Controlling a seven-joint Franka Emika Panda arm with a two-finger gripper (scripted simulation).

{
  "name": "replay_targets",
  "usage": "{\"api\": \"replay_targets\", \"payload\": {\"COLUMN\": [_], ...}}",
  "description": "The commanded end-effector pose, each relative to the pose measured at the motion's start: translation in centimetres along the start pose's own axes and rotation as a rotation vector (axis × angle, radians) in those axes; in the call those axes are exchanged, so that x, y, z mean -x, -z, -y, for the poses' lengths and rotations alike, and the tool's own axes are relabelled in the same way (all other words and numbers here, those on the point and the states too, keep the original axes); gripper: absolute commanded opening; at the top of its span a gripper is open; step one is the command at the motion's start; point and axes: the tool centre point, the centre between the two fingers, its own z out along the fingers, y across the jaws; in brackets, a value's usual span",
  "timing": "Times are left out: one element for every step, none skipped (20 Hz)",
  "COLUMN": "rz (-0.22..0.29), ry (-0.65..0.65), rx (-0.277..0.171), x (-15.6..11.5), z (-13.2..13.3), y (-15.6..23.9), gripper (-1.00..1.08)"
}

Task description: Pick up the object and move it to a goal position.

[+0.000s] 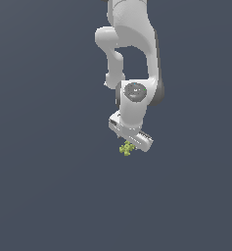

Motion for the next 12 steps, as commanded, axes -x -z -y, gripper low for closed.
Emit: {"api": "replay_targets", "payload": {"rz": [0.0, 0.0, 0.0, 0.0, 0.0, 0.0, 0.0, 0.0, 0.0, 0.0, 0.0, 0.0], "ry": [-0.007, -0.003, -0.003, -0.003, -0.003, -0.003, -0.003, -0.004, -0.004, -0.005, -0.006, -0.006], "rx": [0.0, 0.0, 0.0, 0.0, 0.0, 0.0, 0.0, 0.0, 0.0, 0.0, 0.0, 0.0], "x": [0.0, 0.0, 0.0, 0.0, 0.0, 0.0, 0.0, 0.0, 0.1, 0.1, 0.1, 0.1], "z": [0.0, 0.0, 0.0, 0.0, 0.0, 0.0, 0.0, 0.0, 0.0, 0.0, -0.1, -0.1], "y": [-0.1, 0.0, -0.1, -0.2, -0.4, -0.6, -1.0, -1.4, -1.9, -2.4, -3.0, -3.5], "gripper": [1.0, 1.0, 1.0, 1.0, 1.0, 1.0, 1.0, 1.0, 1.0, 1.0, 1.0, 1.0]}}
